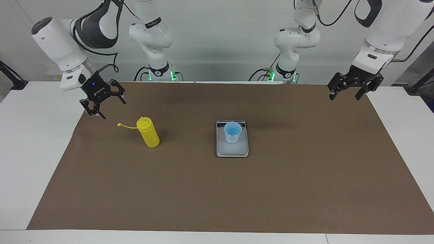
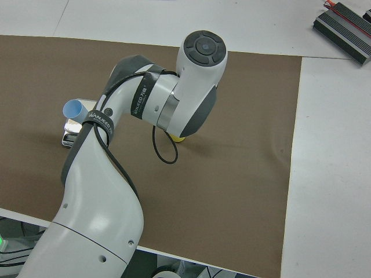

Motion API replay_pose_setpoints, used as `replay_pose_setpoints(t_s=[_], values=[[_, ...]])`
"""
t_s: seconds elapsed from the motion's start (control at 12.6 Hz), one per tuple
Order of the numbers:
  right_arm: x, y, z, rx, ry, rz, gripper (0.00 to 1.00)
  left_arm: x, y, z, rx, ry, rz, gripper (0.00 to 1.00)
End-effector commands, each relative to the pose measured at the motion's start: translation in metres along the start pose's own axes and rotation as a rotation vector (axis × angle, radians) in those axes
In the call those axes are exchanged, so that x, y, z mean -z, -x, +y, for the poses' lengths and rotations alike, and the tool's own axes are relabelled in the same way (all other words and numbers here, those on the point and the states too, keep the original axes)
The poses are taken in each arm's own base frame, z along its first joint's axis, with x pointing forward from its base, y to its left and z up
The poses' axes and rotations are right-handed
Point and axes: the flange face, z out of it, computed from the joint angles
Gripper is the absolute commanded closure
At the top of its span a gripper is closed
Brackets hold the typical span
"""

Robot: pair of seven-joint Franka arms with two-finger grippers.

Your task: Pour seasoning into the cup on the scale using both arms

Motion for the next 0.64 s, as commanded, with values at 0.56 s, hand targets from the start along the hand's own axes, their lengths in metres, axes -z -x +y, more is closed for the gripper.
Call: replay_pose_setpoints(t_s=[0.56], values=[[0.070, -0.078, -0.027, -0.700, 0.196, -0.091, 0.00, -0.005, 0.008, 0.007, -0.009, 0.002, 0.005, 0.00]])
